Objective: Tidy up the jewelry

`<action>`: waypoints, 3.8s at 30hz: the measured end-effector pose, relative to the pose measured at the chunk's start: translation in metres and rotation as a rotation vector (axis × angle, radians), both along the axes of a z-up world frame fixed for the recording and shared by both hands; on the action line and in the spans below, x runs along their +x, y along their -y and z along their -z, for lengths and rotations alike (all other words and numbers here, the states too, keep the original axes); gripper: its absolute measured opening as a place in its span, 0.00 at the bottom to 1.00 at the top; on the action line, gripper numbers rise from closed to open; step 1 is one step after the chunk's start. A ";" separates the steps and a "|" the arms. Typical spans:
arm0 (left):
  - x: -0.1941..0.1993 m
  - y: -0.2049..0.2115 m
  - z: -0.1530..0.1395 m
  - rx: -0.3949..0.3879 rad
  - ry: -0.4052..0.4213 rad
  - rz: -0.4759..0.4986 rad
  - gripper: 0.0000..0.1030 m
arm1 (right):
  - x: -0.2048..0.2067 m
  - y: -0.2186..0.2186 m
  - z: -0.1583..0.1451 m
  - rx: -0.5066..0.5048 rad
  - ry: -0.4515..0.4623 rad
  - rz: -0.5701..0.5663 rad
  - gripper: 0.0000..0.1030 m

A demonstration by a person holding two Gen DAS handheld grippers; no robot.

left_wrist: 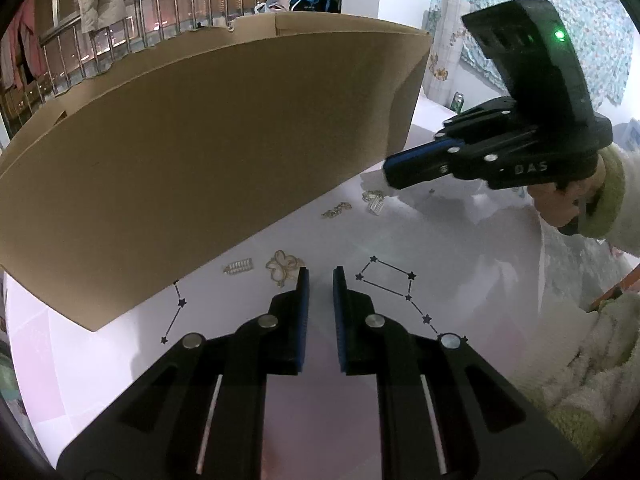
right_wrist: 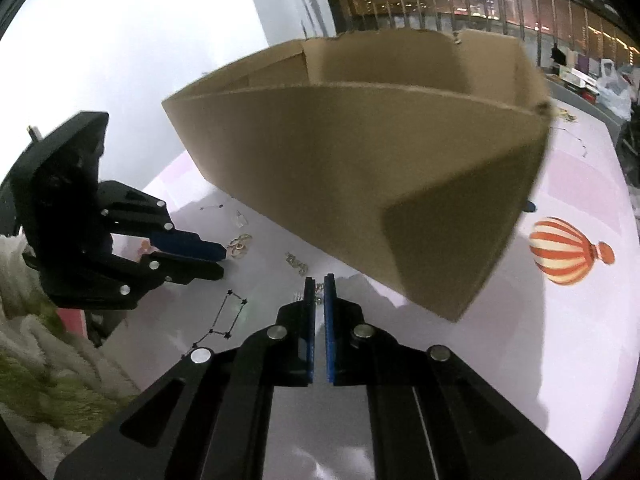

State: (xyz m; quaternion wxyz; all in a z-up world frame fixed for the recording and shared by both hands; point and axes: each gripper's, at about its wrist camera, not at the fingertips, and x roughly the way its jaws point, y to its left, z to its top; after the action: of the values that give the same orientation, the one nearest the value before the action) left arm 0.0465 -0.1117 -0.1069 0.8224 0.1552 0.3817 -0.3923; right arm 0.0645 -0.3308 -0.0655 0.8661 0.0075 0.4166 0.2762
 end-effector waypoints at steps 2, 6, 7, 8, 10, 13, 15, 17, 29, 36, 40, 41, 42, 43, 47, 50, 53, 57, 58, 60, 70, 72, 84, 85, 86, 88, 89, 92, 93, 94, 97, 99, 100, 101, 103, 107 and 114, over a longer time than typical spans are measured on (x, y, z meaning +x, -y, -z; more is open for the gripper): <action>0.000 0.000 -0.002 -0.005 0.004 -0.003 0.10 | -0.006 0.003 -0.003 0.007 0.004 0.010 0.04; -0.001 -0.001 -0.005 -0.014 0.022 -0.008 0.10 | -0.016 0.005 -0.005 0.016 0.011 0.019 0.04; -0.001 -0.001 -0.006 -0.014 0.023 -0.008 0.10 | -0.017 0.004 -0.005 0.014 0.013 0.020 0.04; 0.000 -0.001 -0.006 -0.016 0.025 -0.010 0.10 | -0.018 0.003 -0.005 0.010 0.016 0.020 0.04; 0.003 0.000 -0.007 -0.015 0.026 -0.018 0.10 | -0.018 0.001 -0.006 -0.003 0.024 0.017 0.04; 0.009 0.003 -0.006 -0.018 0.018 -0.025 0.10 | -0.015 -0.004 -0.006 -0.015 0.033 0.008 0.04; 0.009 0.006 -0.006 -0.018 0.017 -0.026 0.10 | -0.010 -0.008 -0.005 -0.022 0.031 0.003 0.04; 0.009 0.007 -0.006 -0.021 0.013 -0.025 0.10 | -0.002 -0.014 -0.002 -0.029 0.019 -0.003 0.04; -0.001 -0.003 -0.005 -0.035 0.007 -0.013 0.10 | -0.011 -0.020 0.012 -0.068 -0.055 -0.013 0.04; -0.001 -0.002 -0.003 -0.036 0.002 -0.018 0.10 | -0.022 -0.015 0.013 -0.050 -0.069 0.017 0.04; 0.001 -0.001 -0.005 -0.044 0.014 -0.033 0.11 | -0.022 -0.015 0.011 -0.032 -0.056 0.033 0.04; 0.002 -0.001 -0.005 -0.042 0.016 -0.038 0.11 | -0.020 -0.016 0.011 -0.027 -0.051 0.038 0.04; 0.003 -0.001 -0.005 -0.041 0.016 -0.040 0.11 | -0.019 -0.015 0.010 -0.020 -0.046 0.044 0.04; 0.004 -0.001 -0.004 -0.039 0.013 -0.043 0.11 | -0.020 -0.014 0.008 -0.015 -0.043 0.046 0.04; 0.008 0.000 -0.003 -0.036 0.011 -0.054 0.12 | -0.021 -0.010 0.005 -0.004 -0.041 0.051 0.04; 0.012 0.000 -0.003 -0.041 0.007 -0.064 0.13 | -0.020 -0.008 0.006 -0.002 -0.048 0.053 0.04; 0.013 0.000 -0.002 -0.038 0.006 -0.070 0.16 | -0.019 -0.008 0.007 0.002 -0.052 0.054 0.04; 0.013 -0.001 -0.003 -0.029 0.022 -0.081 0.38 | -0.019 -0.007 0.006 0.003 -0.051 0.049 0.04; 0.012 -0.001 -0.003 -0.031 0.023 -0.079 0.38 | -0.019 -0.008 0.006 0.003 -0.053 0.050 0.05; 0.011 -0.001 -0.003 -0.029 0.032 -0.077 0.38 | -0.019 -0.007 0.007 0.004 -0.056 0.053 0.05; 0.010 0.002 0.005 0.010 0.047 -0.040 0.14 | -0.019 -0.006 0.007 0.004 -0.052 0.057 0.05; 0.011 0.001 0.005 0.012 0.053 -0.038 0.14 | -0.018 -0.006 0.008 0.004 -0.052 0.057 0.05; 0.013 0.004 0.005 0.048 0.076 -0.014 0.14 | -0.019 -0.009 0.008 0.005 -0.051 0.065 0.05; 0.013 0.004 0.005 0.048 0.074 -0.017 0.15 | -0.019 -0.009 0.008 0.004 -0.052 0.065 0.05; 0.013 0.004 0.005 0.047 0.071 -0.017 0.15 | -0.019 -0.009 0.009 0.002 -0.052 0.066 0.05; 0.013 0.005 0.005 0.046 0.064 -0.022 0.26 | -0.019 -0.009 0.009 0.002 -0.053 0.067 0.05; 0.013 0.005 0.005 0.051 0.064 -0.032 0.27 | -0.018 -0.009 0.009 0.002 -0.052 0.067 0.05; 0.011 0.003 0.002 0.032 0.049 -0.036 0.27 | -0.019 -0.008 0.008 0.001 -0.050 0.070 0.05; 0.010 0.002 0.001 0.024 0.046 -0.035 0.27 | -0.020 -0.007 0.008 0.001 -0.049 0.071 0.05; 0.009 0.001 0.000 0.013 0.041 -0.030 0.27 | -0.020 -0.007 0.008 0.001 -0.049 0.072 0.05; 0.006 0.000 -0.001 -0.008 0.028 -0.016 0.27 | -0.020 -0.005 0.008 0.001 -0.050 0.074 0.05; 0.007 0.000 -0.002 -0.017 0.017 -0.007 0.27 | -0.020 -0.005 0.008 0.003 -0.051 0.075 0.05; 0.008 0.001 -0.002 -0.020 0.011 -0.005 0.27 | -0.020 -0.005 0.008 0.005 -0.051 0.075 0.05; 0.009 0.001 -0.002 -0.026 0.005 -0.001 0.27 | -0.020 -0.006 0.008 0.004 -0.050 0.075 0.05; 0.012 0.004 -0.002 -0.037 -0.008 0.007 0.27 | -0.020 -0.006 0.008 0.005 -0.050 0.075 0.05; 0.016 0.004 0.000 -0.048 -0.033 0.005 0.27 | -0.020 -0.006 0.009 0.007 -0.052 0.076 0.05; 0.011 -0.002 0.000 -0.095 -0.147 0.050 0.27 | -0.018 -0.007 0.010 0.007 -0.051 0.076 0.05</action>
State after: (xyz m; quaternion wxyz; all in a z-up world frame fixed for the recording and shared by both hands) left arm 0.0577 -0.1095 -0.1073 0.7885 0.0963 0.4179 -0.4409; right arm 0.0463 -0.3237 -0.0751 0.8649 0.0332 0.4372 0.2443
